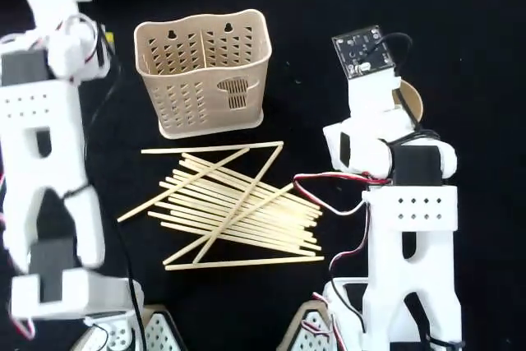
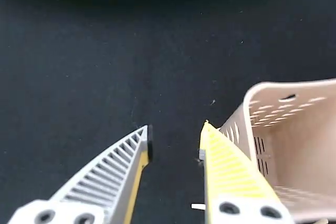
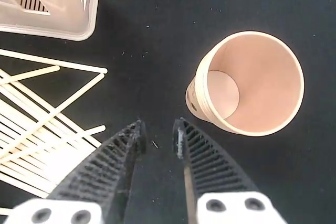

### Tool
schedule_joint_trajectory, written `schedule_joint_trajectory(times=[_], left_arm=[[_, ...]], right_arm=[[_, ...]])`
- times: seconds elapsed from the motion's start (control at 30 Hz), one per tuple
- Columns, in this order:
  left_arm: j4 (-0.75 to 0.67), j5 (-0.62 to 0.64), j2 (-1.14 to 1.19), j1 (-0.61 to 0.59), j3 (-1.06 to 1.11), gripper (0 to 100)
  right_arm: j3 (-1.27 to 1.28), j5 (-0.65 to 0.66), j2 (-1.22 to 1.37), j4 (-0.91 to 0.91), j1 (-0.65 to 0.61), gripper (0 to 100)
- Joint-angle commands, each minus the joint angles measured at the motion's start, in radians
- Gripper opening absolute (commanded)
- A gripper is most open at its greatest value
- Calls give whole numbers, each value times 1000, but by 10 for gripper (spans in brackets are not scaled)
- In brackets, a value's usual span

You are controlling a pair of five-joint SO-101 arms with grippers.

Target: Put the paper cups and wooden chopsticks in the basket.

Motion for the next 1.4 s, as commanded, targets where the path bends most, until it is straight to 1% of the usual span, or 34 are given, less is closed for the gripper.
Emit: schedule_joint_trajectory(times=[0.0, 0.17, 0.23, 0.3, 0.37, 0.57, 0.8, 0.87, 0.97, 1.0, 1.07, 1.23, 1.37], left_arm=[[71, 11, 69, 13, -217, 174], [175, 12, 132, 54, -380, 177], [229, 14, 144, 81, -410, 201], [265, 52, 157, 110, -424, 226], [275, 89, 166, 120, -423, 230], [281, 87, 242, 117, -421, 230], [339, 87, 367, 124, -421, 227], [356, 87, 384, 124, -421, 179], [388, 87, 399, 125, -421, 46], [400, 87, 404, 128, -421, 20], [431, 86, 405, 137, -421, 55], [479, 86, 405, 147, -421, 30], [494, 84, 405, 145, -384, 30]], right_arm=[[-13, 3, -25, -5, 15, 110], [-1, 3, -22, -6, 15, 110], [-1, 3, -24, -6, 15, 110], [-1, 3, -25, -6, 15, 110], [-1, 3, -25, -6, 15, 110], [-1, 3, -27, 2, 15, 110], [-1, 3, -27, -5, 15, 110], [-2, 3, -27, -5, 15, 110], [-7, 3, -28, -14, 15, 110], [-7, 3, -28, -25, 17, 110], [-5, 3, -28, -41, 17, 110], [-30, 2, -28, -49, 25, 110], [-105, 3, -21, -49, 140, 110]])
